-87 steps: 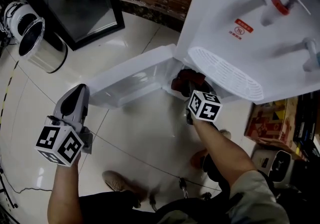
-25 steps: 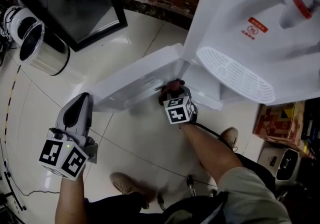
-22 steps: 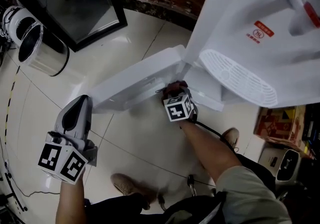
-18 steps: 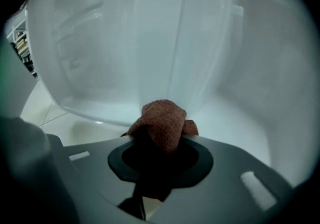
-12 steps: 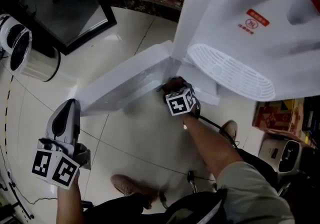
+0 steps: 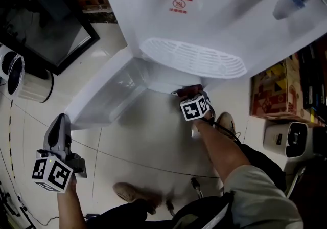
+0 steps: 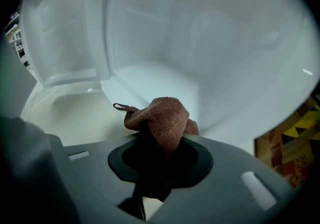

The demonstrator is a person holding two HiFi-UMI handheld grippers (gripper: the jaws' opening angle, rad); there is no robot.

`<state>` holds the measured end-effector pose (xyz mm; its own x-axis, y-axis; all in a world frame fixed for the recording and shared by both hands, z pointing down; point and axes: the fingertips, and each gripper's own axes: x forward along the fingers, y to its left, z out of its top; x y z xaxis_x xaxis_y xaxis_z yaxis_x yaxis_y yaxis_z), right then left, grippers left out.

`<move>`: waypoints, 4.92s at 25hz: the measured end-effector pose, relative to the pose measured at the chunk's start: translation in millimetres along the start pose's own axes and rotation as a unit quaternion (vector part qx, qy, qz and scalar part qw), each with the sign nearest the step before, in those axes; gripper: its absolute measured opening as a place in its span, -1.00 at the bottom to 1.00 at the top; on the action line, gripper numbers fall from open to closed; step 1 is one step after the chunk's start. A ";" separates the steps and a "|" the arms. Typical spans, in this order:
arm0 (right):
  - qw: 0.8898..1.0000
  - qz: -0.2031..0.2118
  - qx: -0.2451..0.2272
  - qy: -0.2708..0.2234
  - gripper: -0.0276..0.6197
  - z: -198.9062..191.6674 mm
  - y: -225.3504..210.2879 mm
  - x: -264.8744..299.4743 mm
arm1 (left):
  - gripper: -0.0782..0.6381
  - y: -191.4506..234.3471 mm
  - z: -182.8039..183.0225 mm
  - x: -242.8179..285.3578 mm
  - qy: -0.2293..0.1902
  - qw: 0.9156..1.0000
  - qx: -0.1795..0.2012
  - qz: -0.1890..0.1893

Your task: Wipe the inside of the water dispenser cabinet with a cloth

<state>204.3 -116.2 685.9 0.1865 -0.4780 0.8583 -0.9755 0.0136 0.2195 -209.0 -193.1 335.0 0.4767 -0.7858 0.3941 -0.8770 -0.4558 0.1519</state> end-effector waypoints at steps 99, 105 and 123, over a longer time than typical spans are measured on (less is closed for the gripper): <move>0.975 0.117 0.189 0.004 -0.37 -91.2 -195.7 -105.6 | -0.78 -404.4 8.6 6.6 0.019 0.964 0.039 -0.263; 0.973 0.127 0.187 0.040 -0.19 -98.5 -186.4 -86.9 | -0.78 -384.4 12.0 6.5 0.023 0.969 0.036 -0.244; 0.898 -0.001 0.163 -0.408 -0.87 25.0 -235.7 -503.8 | -0.78 -420.6 64.2 -59.4 -0.114 0.965 0.068 -0.225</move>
<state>337.4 99.6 190.2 0.1704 -0.9643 0.2028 -0.9824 -0.1822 -0.0410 135.4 18.4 189.4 0.8219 -0.5600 0.1043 -0.5696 -0.8109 0.1346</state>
